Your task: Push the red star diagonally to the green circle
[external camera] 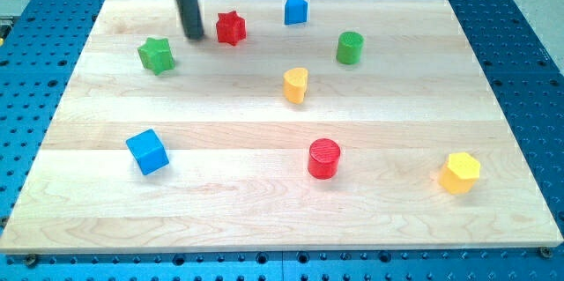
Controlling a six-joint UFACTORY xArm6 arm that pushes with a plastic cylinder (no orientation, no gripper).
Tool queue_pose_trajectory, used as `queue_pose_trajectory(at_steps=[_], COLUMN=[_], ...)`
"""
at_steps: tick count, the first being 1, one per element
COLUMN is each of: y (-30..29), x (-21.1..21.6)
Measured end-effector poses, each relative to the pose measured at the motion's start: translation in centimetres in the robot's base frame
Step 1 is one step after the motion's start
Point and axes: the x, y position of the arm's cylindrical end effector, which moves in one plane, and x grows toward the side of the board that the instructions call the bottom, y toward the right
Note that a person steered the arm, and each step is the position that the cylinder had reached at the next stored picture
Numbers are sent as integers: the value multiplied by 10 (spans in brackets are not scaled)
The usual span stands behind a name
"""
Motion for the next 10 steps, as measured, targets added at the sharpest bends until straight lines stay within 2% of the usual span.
queue_pose_trajectory(at_steps=[2, 3, 4, 5, 6, 8, 9, 10], y=[161, 192, 208, 209, 221, 226, 214, 288], x=[11, 34, 86, 114, 123, 48, 29, -25])
